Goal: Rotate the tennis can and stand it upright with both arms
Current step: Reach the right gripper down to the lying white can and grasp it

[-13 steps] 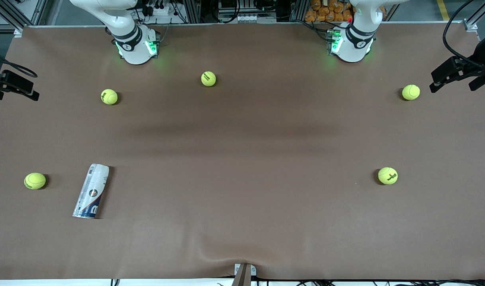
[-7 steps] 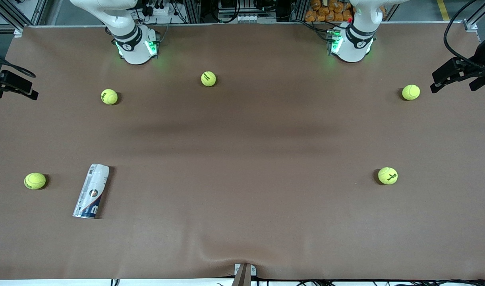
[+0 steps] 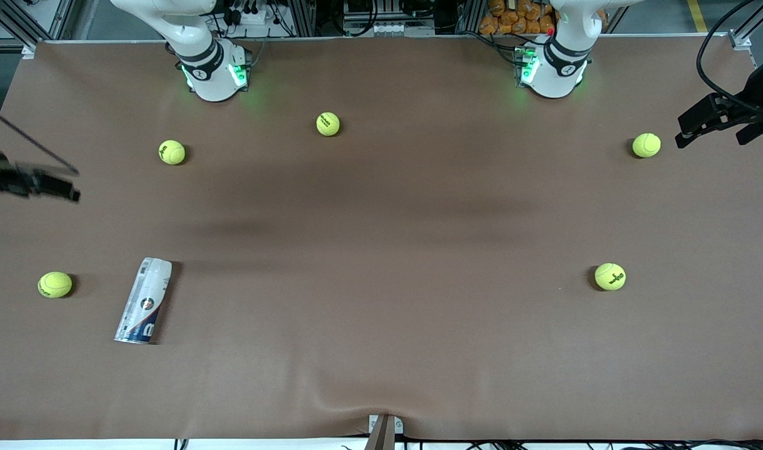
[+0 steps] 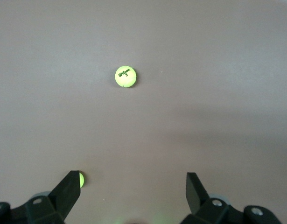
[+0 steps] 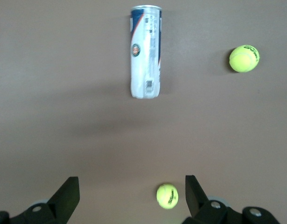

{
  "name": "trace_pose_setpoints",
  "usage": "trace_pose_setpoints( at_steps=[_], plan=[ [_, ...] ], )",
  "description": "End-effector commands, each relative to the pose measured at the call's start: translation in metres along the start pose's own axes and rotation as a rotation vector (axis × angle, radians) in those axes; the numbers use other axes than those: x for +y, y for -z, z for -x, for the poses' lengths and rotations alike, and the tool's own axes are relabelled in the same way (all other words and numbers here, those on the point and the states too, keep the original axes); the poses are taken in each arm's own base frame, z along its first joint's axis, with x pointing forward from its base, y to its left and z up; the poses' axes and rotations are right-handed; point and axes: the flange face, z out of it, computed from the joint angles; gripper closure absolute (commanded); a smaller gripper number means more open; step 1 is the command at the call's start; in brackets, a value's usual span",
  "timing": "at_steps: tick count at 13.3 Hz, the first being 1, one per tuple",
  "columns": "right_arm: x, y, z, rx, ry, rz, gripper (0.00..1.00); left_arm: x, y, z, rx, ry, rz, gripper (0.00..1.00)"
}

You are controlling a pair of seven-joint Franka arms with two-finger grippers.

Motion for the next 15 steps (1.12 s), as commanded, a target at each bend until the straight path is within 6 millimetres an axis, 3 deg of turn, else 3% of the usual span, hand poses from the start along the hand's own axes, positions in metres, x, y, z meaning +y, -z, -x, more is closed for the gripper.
trace_pose_setpoints(
  at_steps=[1, 5, 7, 11, 15],
  plan=[
    [0.000, -0.073, -0.049, -0.030, -0.003, 0.008, 0.00, -0.003, 0.004, 0.002, -0.006, -0.001, -0.003, 0.00],
    [-0.006, -0.175, -0.104, 0.020, 0.008, 0.009, 0.00, -0.004, 0.003, 0.001, -0.006, 0.000, -0.003, 0.00],
    [-0.005, -0.212, -0.118, 0.037, 0.048, 0.013, 0.00, -0.004, 0.002, 0.001, -0.008, -0.001, -0.003, 0.00],
    [0.000, -0.269, -0.138, 0.089, 0.051, 0.021, 0.00, -0.003, -0.002, -0.001, -0.015, -0.002, -0.003, 0.00],
    [0.009, -0.302, -0.141, 0.075, 0.080, 0.022, 0.00, -0.004, -0.003, -0.002, -0.017, -0.001, -0.003, 0.00]
  ],
)
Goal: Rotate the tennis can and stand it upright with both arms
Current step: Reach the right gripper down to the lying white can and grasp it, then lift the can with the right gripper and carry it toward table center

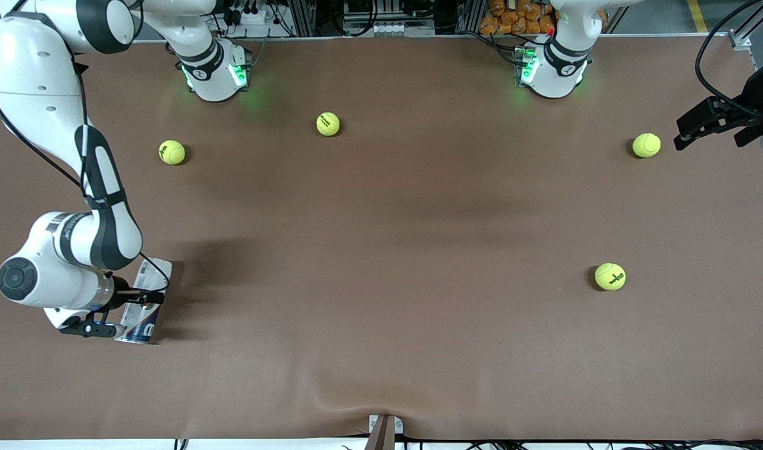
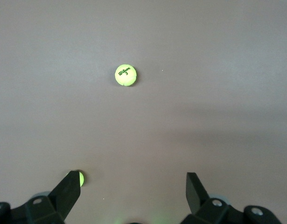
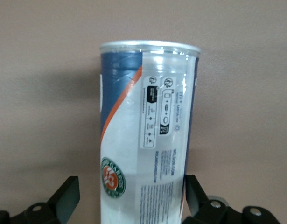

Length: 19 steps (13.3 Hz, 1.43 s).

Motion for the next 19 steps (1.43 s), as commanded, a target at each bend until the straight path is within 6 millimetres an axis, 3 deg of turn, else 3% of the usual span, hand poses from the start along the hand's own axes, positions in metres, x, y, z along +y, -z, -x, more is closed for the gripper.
trace_pose_setpoints(
  at_steps=[1, 5, 7, 9, 12, 15, 19],
  plan=[
    [0.008, -0.012, -0.004, -0.001, 0.023, 0.001, 0.00, -0.003, 0.002, 0.001, -0.008, -0.004, -0.003, 0.00],
    [0.008, -0.028, -0.005, 0.002, 0.022, -0.001, 0.00, -0.002, 0.002, 0.001, -0.008, -0.006, -0.003, 0.00],
    [0.012, -0.033, -0.004, -0.004, 0.014, -0.006, 0.49, -0.003, 0.002, 0.001, -0.008, -0.004, -0.003, 0.00],
    [0.007, -0.019, -0.008, 0.016, 0.024, -0.004, 0.50, -0.003, 0.001, 0.001, -0.011, -0.003, -0.003, 0.00],
    [-0.006, 0.022, -0.016, 0.035, 0.101, -0.007, 0.48, -0.003, 0.001, 0.001, -0.011, -0.003, -0.003, 0.00],
    [-0.053, 0.074, -0.022, 0.046, 0.243, -0.007, 0.46, -0.003, 0.001, 0.001, -0.011, -0.003, -0.003, 0.00],
    [-0.150, 0.131, -0.010, 0.103, 0.478, -0.017, 0.44, -0.003, 0.001, 0.000, -0.010, -0.003, -0.003, 0.00]
  ],
)
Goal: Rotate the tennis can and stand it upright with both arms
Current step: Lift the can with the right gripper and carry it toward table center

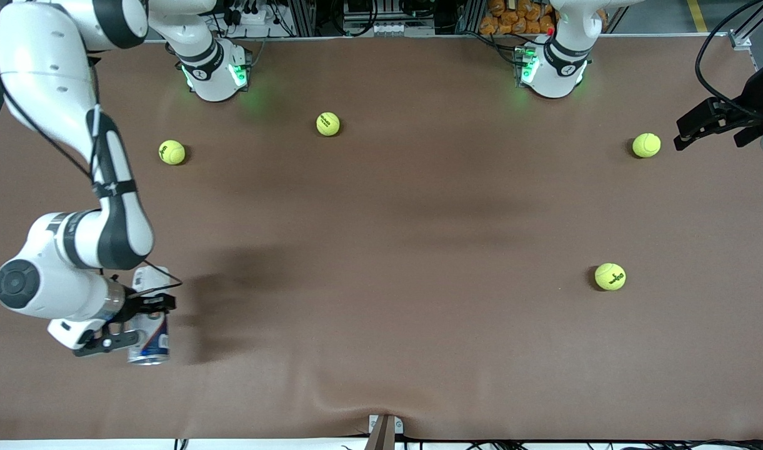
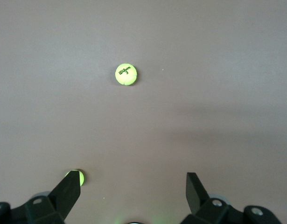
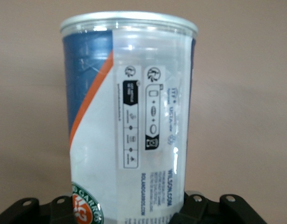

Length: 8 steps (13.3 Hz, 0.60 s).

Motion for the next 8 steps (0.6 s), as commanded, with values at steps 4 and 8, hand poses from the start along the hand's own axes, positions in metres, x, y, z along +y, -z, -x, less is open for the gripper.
trace_pose_setpoints(
  at_steps=[4, 8],
  plan=[
    [-0.152, 0.042, -0.020, 0.046, 0.386, -0.033, 0.44, -0.002, 0.001, -0.001, -0.007, -0.005, -0.002, 0.00],
    [-0.292, 0.041, -0.014, 0.052, 0.705, -0.029, 0.44, -0.002, 0.001, -0.001, -0.007, -0.005, -0.002, 0.00]
  ],
)
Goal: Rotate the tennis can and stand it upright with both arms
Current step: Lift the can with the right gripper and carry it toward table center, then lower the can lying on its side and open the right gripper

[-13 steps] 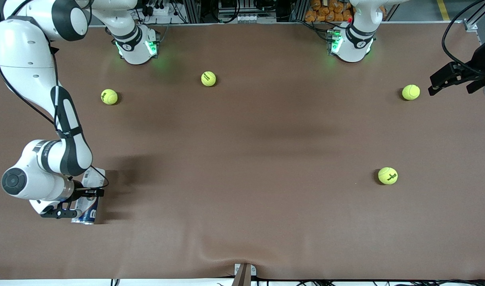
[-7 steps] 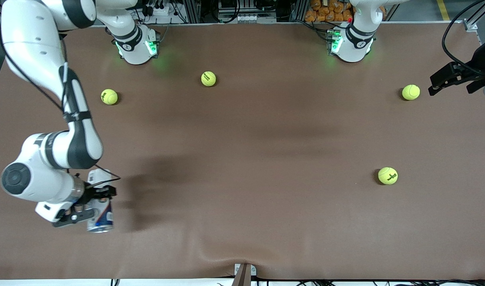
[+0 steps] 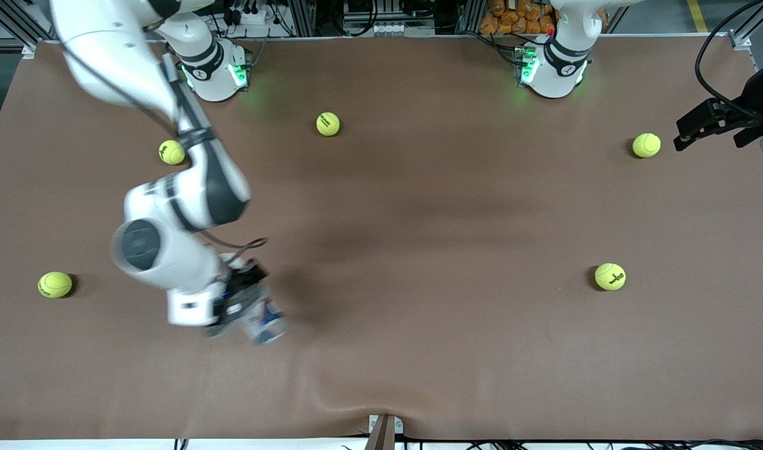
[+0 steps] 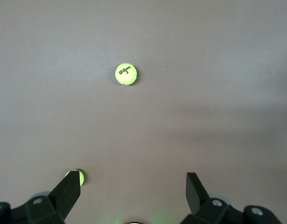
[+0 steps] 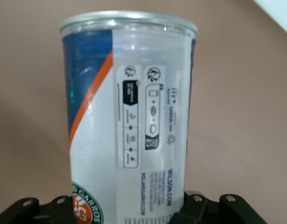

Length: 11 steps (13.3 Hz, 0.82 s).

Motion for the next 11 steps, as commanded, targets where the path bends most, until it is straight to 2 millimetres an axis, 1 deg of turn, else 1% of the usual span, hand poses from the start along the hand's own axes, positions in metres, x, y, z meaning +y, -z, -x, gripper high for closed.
trace_pose_setpoints(
  at_steps=[1, 2, 4, 5, 6, 7, 8, 9, 10, 11],
  plan=[
    [-0.075, -0.002, -0.034, -0.004, 0.222, 0.010, 0.44, -0.002, 0.002, 0.000, -0.005, -0.005, -0.002, 0.00],
    [-0.103, -0.007, -0.044, -0.007, 0.294, 0.007, 0.44, -0.002, 0.002, 0.000, -0.005, -0.005, -0.002, 0.00],
    [-0.168, -0.017, -0.067, 0.011, 0.399, 0.020, 0.44, -0.002, 0.002, 0.000, -0.005, -0.007, -0.002, 0.00],
    [-0.198, -0.027, -0.076, 0.010, 0.461, 0.048, 0.44, -0.002, 0.002, 0.000, -0.005, -0.005, -0.002, 0.00],
    [-0.227, -0.039, -0.084, 0.014, 0.533, 0.088, 0.44, -0.002, 0.002, 0.000, -0.007, -0.005, -0.003, 0.00],
    [-0.263, -0.057, -0.093, 0.034, 0.597, 0.111, 0.44, -0.002, 0.002, 0.000, -0.007, -0.005, -0.003, 0.00],
    [-0.292, -0.074, -0.098, 0.053, 0.644, 0.124, 0.44, -0.002, 0.000, -0.001, -0.010, -0.004, -0.003, 0.00],
    [-0.303, -0.094, -0.098, 0.049, 0.670, 0.129, 0.44, -0.002, -0.001, -0.001, -0.011, -0.002, -0.001, 0.00],
    [-0.310, -0.110, -0.097, 0.042, 0.695, 0.140, 0.44, -0.001, -0.002, -0.002, -0.014, -0.002, -0.001, 0.00],
    [-0.314, -0.119, -0.097, 0.031, 0.715, 0.152, 0.44, -0.001, -0.005, -0.003, -0.019, 0.001, -0.001, 0.00]
  ],
)
